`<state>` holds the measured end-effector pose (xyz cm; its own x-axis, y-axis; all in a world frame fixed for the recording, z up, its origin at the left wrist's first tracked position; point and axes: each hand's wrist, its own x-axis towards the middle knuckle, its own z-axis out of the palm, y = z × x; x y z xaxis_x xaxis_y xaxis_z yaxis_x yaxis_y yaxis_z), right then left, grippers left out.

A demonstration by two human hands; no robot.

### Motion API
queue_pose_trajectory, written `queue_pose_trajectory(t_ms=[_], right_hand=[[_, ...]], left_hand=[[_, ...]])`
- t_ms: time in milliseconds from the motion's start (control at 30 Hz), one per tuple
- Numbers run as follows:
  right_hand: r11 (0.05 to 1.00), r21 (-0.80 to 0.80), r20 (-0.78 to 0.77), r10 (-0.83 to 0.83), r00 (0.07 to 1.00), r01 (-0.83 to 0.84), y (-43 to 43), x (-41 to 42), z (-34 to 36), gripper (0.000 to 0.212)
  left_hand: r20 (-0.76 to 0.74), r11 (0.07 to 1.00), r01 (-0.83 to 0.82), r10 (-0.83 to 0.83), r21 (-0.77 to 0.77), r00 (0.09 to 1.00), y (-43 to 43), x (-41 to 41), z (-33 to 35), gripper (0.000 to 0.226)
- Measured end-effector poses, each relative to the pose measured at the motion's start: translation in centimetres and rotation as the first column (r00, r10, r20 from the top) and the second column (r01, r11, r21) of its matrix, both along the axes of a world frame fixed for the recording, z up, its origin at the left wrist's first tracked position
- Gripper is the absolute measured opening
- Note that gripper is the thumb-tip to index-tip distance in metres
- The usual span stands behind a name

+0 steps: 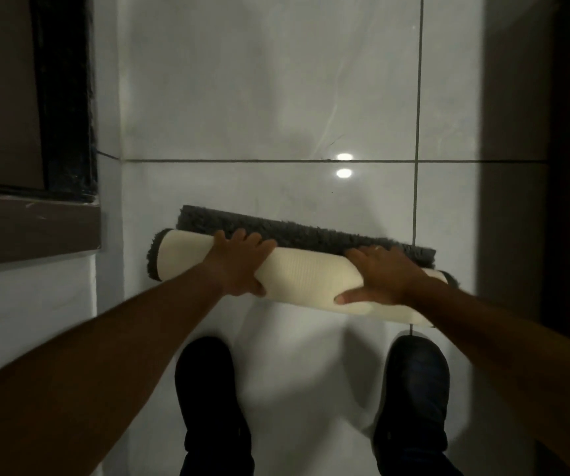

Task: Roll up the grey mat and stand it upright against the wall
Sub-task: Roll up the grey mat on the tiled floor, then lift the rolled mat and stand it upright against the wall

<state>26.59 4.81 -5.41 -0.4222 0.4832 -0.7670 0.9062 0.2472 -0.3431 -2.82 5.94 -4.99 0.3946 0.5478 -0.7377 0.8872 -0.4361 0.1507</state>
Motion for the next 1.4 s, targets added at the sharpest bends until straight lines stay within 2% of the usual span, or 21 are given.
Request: queue_pose_trajectory(t_ms=[167, 267, 333, 500, 633, 733, 800, 867, 933, 967, 1000, 1033, 1067, 1100, 1133, 1167, 1200, 1233, 1300, 1400], right_hand=[[0.992, 0.105, -0.039, -0.068, 0.997, 0.072, -1.3, 0.1, -1.6, 0.122], [0.999, 0.004, -0.089, -0.041, 0.995, 0.041, 1.4, -0.2, -2.0, 0.131], [0.998, -0.058, -0.125, -0.039, 0.991, 0.032, 3.0, -1.4, -2.0, 0.133], [0.996, -0.076, -0.123, -0.048, 0.991, 0.039, 4.0, -6.1, -1.2, 0.139], [0.997, -0.083, -0.108, -0.004, 0.994, -0.005, 2.6, -8.9, -0.8, 0.134], [0.998, -0.014, -0.062, 0.067, 0.996, -0.068, 1.8, -9.5, -0.6, 0.115], [0.999, 0.043, -0.086, 0.020, 0.996, -0.017, 1.7, -9.3, 0.0, 0.103], [0.993, 0.054, -0.118, -0.094, 0.988, 0.101, 2.1, -8.5, 1.5, 0.097], [0.967, 0.007, -0.156, -0.249, 0.956, 0.253, 3.2, -7.3, 3.7, 0.095], [0.941, -0.043, -0.185, -0.338, 0.923, 0.336, 3.9, -6.6, 5.0, 0.093], [0.903, -0.101, -0.215, -0.431, 0.877, 0.419, 4.6, -5.8, 6.3, 0.092], [0.860, -0.153, -0.248, -0.511, 0.823, 0.488, 5.6, -4.9, 8.1, 0.091], [0.813, -0.207, -0.263, -0.582, 0.769, 0.544, 6.2, -4.1, 9.5, 0.091], [0.766, -0.249, -0.280, -0.643, 0.713, 0.593, 7.3, -3.3, 11.5, 0.092], [0.725, -0.289, -0.287, -0.688, 0.666, 0.625, 8.5, -2.6, 13.6, 0.093], [0.684, -0.330, -0.296, -0.729, 0.617, 0.650, 9.5, -1.9, 15.3, 0.092], [0.656, -0.368, -0.306, -0.755, 0.580, 0.659, 11.0, -1.2, 17.7, 0.090], [0.627, -0.413, -0.310, -0.778, 0.546, 0.660, 11.9, -0.5, 19.5, 0.087], [0.613, -0.506, -0.316, -0.786, 0.531, 0.607, 14.5, 0.8, 23.6, 0.080], [0.664, -0.575, -0.356, -0.729, 0.584, 0.478, 18.6, 2.0, 29.7, 0.076]], left_hand=[[-0.049, 0.989, 0.010, -0.018, -0.146, 0.999, 1.6, 0.2, -1.6, 0.135], [-0.095, 0.973, -0.006, -0.017, -0.230, 0.995, 4.3, 0.1, -2.6, 0.153], [-0.042, 0.971, -0.005, -0.006, -0.237, 0.999, 5.1, 0.1, -3.0, 0.148], [0.068, 0.994, 0.087, -0.083, -0.062, 0.994, 3.4, -0.4, -1.8, 0.104], [0.123, 0.999, 0.051, -0.052, 0.012, 0.991, 1.6, -0.6, -0.7, 0.095], [0.134, 0.995, 0.044, -0.057, 0.095, 0.989, 1.0, -0.6, 0.4, 0.088], [0.191, 0.977, 0.017, -0.058, 0.211, 0.980, 0.5, -0.6, 1.7, 0.086], [0.244, 0.932, -0.052, -0.040, 0.357, 0.969, 0.2, -0.5, 3.7, 0.088], [0.314, 0.846, -0.211, 0.055, 0.489, 0.948, 0.0, -0.1, 6.1, 0.096], [0.393, 0.777, -0.359, 0.157, 0.518, 0.906, 0.0, 0.2, 7.4, 0.099], [0.506, 0.668, -0.567, 0.316, 0.481, 0.802, 0.2, 0.5, 8.7, 0.104], [0.635, 0.504, -0.796, 0.504, 0.335, 0.586, 0.8, 0.8, 10.6, 0.111], [0.699, 0.278, -0.960, 0.678, 0.042, 0.227, 1.5, 1.1, 12.2, 0.120], [0.618, 0.014, -0.951, 0.763, -0.308, -0.189, 3.1, 1.5, 14.3, 0.130], [0.425, -0.171, -0.804, 0.776, -0.570, -0.466, 4.8, 1.9, 16.2, 0.137], [0.249, -0.242, -0.650, 0.785, -0.721, -0.568, 6.3, 2.1, 17.8, 0.136], [0.157, -0.224, -0.560, 0.820, -0.797, -0.551, 8.2, 2.5, 20.0, 0.130], [0.144, -0.167, -0.518, 0.849, -0.839, -0.507, 9.5, 2.9, 21.7, 0.120], [0.211, -0.034, -0.460, 0.857, -0.887, -0.470, 13.6, 4.6, 25.4, 0.101], [0.255, 0.039, -0.397, 0.823, -0.917, -0.508, 19.5, 6.5, 31.3, 0.100]])
